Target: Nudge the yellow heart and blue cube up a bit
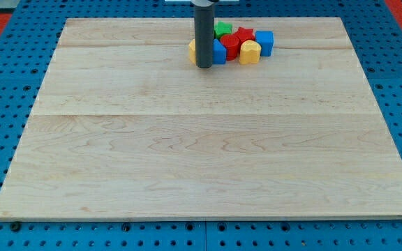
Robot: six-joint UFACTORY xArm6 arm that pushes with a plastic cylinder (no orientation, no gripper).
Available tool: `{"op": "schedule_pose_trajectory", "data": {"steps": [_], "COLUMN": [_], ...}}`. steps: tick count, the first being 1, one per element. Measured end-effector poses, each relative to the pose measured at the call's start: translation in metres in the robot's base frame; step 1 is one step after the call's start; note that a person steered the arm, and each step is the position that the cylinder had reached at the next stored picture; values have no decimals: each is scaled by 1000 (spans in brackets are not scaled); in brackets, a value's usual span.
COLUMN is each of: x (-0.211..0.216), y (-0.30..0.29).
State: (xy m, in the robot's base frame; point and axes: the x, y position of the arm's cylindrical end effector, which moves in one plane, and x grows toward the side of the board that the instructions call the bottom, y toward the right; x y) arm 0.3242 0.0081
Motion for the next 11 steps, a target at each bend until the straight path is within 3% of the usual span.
{"op": "schedule_pose_trajectory", "data": {"steps": [10,11], "x": [-12,19], "y": [58,55]}}
